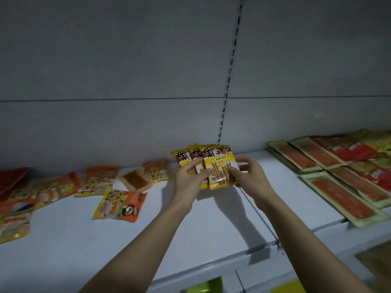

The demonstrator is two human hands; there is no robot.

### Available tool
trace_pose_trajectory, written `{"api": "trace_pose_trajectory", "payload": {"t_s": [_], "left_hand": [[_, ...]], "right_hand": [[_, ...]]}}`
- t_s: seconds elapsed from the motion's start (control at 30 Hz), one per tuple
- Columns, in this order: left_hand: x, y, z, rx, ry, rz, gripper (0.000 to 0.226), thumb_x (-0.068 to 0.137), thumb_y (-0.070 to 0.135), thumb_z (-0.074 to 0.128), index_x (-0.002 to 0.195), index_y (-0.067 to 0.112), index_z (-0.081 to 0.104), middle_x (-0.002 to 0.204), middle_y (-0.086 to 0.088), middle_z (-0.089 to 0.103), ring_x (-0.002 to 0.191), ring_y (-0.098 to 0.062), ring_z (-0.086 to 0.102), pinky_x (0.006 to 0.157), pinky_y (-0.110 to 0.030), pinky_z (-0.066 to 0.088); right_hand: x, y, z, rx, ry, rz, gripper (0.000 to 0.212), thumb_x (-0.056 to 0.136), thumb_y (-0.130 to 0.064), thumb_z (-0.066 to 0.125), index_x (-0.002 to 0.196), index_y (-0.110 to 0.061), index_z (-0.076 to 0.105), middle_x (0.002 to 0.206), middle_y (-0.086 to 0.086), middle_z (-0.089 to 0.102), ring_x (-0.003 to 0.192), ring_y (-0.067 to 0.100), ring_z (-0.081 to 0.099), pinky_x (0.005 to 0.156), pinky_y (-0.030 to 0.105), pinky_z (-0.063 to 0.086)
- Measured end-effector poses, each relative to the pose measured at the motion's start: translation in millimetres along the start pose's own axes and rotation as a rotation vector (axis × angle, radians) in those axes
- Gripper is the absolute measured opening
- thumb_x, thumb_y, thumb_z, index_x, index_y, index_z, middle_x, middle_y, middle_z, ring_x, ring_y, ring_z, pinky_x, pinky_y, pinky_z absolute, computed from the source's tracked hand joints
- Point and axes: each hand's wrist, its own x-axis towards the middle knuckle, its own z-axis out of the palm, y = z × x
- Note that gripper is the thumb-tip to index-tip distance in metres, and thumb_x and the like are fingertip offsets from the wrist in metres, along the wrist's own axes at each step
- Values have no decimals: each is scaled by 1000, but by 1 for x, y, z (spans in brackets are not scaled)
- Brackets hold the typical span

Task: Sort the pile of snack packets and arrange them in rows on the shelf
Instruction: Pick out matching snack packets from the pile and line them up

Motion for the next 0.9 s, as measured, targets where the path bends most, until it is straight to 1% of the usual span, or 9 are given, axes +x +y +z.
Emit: {"api": "trace_pose_trajectory", "payload": {"t_s": [0.1, 0.3, 0.43, 0.5, 0.6, 0.67, 0.73, 0.8, 0.9], "left_hand": [[18, -12, 31, -57, -67, -31, 39, 84, 4, 78, 116, 24, 70, 119, 1, 68, 100, -11, 69, 69, -17, 57], [33, -33, 64, -88, -96, -148, 43, 84, -3, 76, 123, 14, 69, 115, -5, 70, 95, -18, 73, 63, -22, 60], [44, -31, 90, -93, -73, -117, 39, 86, 0, 75, 122, 15, 69, 115, -5, 70, 93, -17, 73, 60, -19, 58], [50, -28, 103, -143, -35, -120, 28, 90, 6, 72, 116, 17, 71, 112, -6, 72, 84, -11, 74, 57, -17, 55], [60, -24, 109, -185, 79, -112, 26, 92, 4, 66, 116, 14, 70, 98, 2, 72, 65, 4, 68, 53, -10, 49], [69, -26, 112, -195, 179, -93, 33, 90, -1, 66, 119, 15, 70, 109, 1, 71, 75, 3, 67, 58, -8, 49], [73, -32, 117, -202, 261, -64, 37, 89, -1, 68, 121, 17, 71, 119, -1, 69, 93, -8, 67, 64, -9, 51], [71, -38, 132, -199, 295, -50, 37, 89, 0, 67, 121, 18, 71, 117, 1, 69, 100, -14, 68, 67, -11, 54], [65, -46, 159, -195, 300, -69, 34, 90, 0, 66, 113, 24, 73, 109, 9, 67, 104, -18, 69, 89, -31, 58]], "right_hand": [[19, 17, -20, -21, 98, 26, 19, 97, -13, 62, 115, -17, 57, 99, 5, 67, 78, 15, 67, 57, 22, 51], [41, 54, -35, -47, 148, 97, 22, 97, -9, 58, 118, -15, 53, 108, 15, 64, 90, 25, 68, 75, 37, 57], [64, 53, -53, -19, 172, 63, 20, 99, -7, 56, 117, -14, 53, 99, 4, 61, 77, 12, 62, 56, 16, 47], [76, 53, -65, 6, 156, 52, 19, 99, -5, 53, 117, -13, 52, 95, -1, 60, 75, 9, 61, 49, 10, 44], [97, 62, -88, 34, 167, 65, 20, 98, -4, 54, 114, -16, 52, 102, 6, 63, 84, 17, 65, 62, 20, 50], [112, 74, -105, 15, 178, 82, 20, 97, -4, 55, 112, -18, 52, 111, 11, 64, 94, 24, 66, 73, 31, 49], [124, 85, -119, -73, 181, 89, 19, 97, -5, 56, 110, -18, 51, 114, 10, 60, 96, 23, 61, 79, 33, 46], [134, 94, -127, -185, 154, 67, 20, 96, -8, 57, 114, -14, 51, 116, 12, 58, 98, 24, 57, 82, 32, 44], [147, 103, -136, -542, 153, -111, 33, 94, -12, 60, 121, 3, 50, 123, 24, 51, 112, 38, 49, 91, 39, 37]]}}
